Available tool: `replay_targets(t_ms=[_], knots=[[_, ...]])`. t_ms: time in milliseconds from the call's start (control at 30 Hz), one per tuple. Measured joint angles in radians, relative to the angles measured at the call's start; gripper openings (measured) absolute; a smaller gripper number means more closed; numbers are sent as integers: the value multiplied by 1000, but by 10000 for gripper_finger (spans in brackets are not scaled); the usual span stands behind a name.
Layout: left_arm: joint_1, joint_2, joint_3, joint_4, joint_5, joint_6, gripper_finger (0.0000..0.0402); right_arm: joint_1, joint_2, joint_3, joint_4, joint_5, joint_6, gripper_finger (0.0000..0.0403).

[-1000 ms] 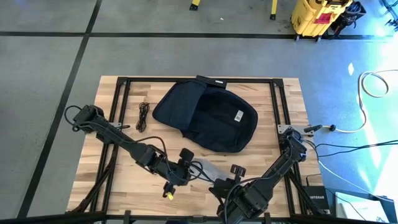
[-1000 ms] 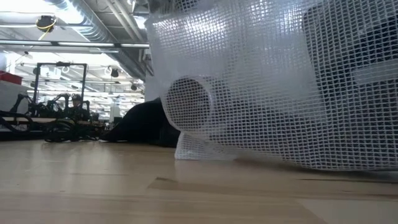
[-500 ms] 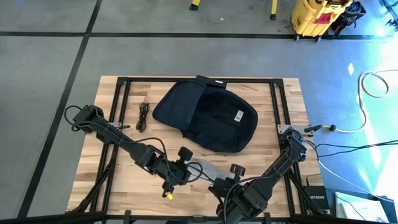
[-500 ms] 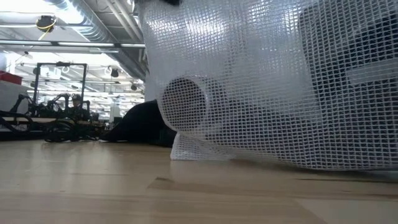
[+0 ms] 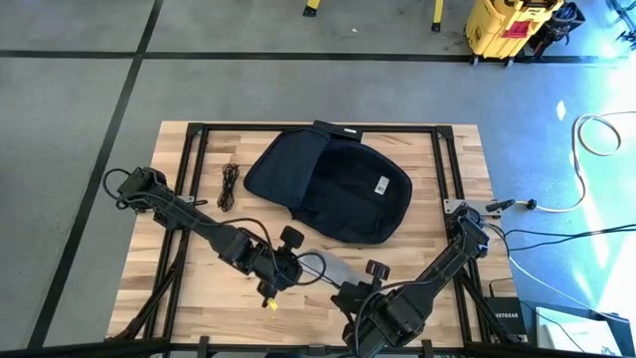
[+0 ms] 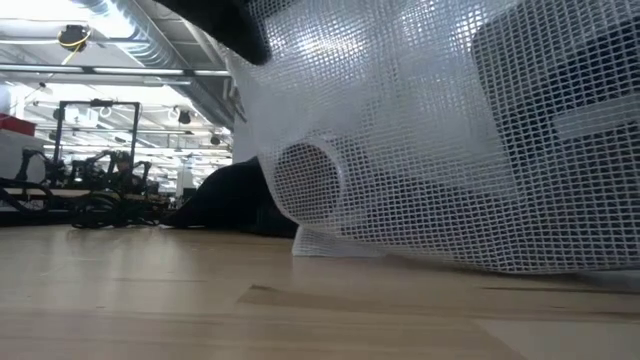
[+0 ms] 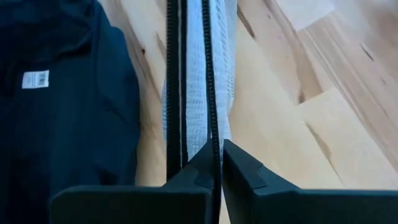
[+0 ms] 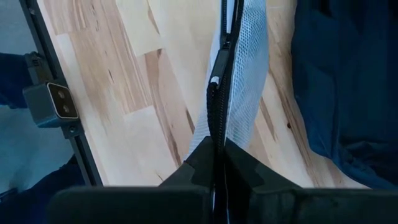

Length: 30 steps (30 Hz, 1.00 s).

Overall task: Unpack backpack
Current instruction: Open the transparent zip bag

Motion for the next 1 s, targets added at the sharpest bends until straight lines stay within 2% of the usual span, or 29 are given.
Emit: replay_targets(t_ms=[367, 667, 1000], knots=[[31, 0, 2, -67, -1, 0, 0, 0, 0, 0, -1, -4, 0, 1], [33, -1, 32, -195, -28, -28, 0, 1, 0, 0, -7, -11, 0, 1], [32, -102, 39, -333, -48, -132, 0, 2, 0, 0, -3, -9, -6, 1]])
